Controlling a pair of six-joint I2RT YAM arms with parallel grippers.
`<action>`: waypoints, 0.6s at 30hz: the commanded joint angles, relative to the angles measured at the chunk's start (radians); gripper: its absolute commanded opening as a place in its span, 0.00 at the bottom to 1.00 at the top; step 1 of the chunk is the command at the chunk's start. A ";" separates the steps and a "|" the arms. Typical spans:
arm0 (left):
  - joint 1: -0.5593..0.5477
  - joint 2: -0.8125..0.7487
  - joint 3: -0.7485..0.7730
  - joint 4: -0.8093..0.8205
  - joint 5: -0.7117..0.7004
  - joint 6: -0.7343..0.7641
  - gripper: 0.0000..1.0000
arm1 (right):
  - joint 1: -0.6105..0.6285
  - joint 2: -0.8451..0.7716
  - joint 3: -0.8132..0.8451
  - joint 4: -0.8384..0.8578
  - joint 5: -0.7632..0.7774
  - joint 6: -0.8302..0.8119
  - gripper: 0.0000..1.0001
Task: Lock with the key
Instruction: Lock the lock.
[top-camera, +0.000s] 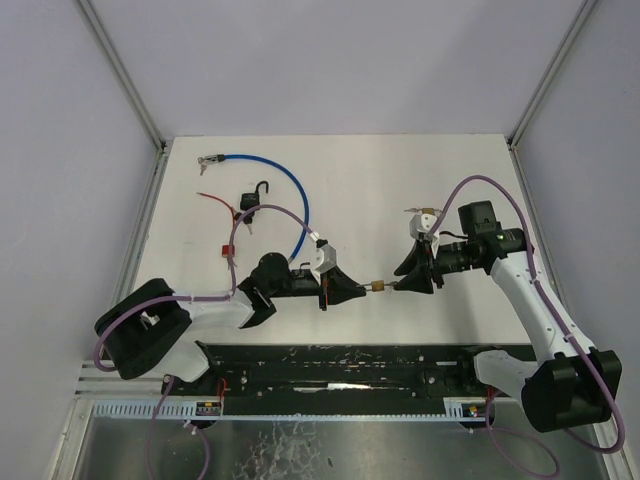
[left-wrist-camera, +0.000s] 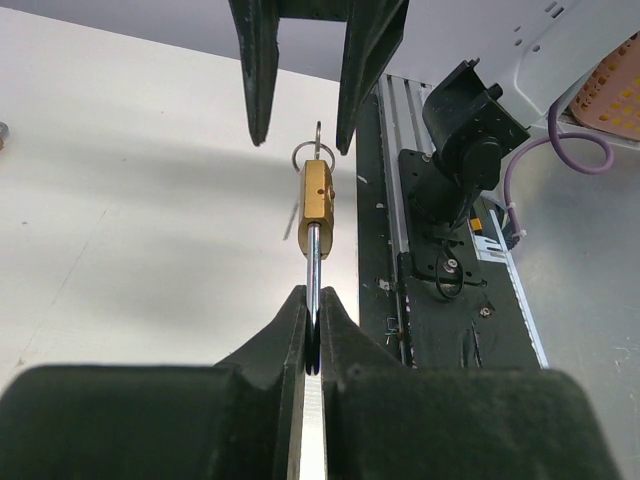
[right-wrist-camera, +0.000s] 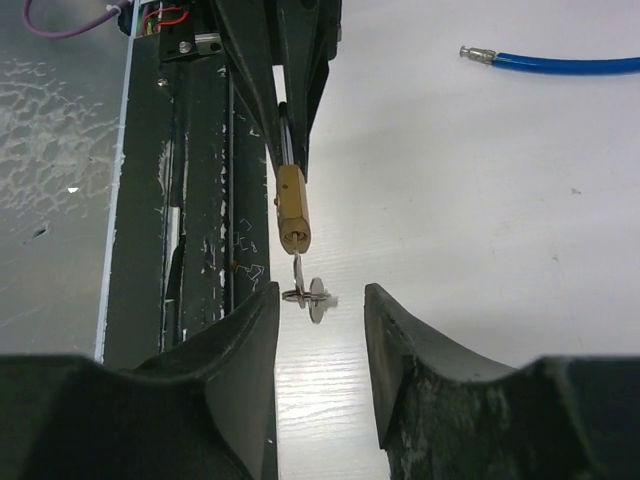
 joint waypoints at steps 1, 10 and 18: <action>0.003 0.001 0.021 0.095 -0.003 -0.008 0.00 | 0.034 0.002 -0.001 0.012 -0.037 0.015 0.42; 0.003 0.011 0.028 0.085 -0.002 -0.006 0.00 | 0.054 0.005 0.008 0.003 -0.037 0.011 0.24; 0.002 0.014 0.033 0.080 -0.001 -0.005 0.00 | 0.057 0.012 0.007 0.000 -0.038 0.008 0.27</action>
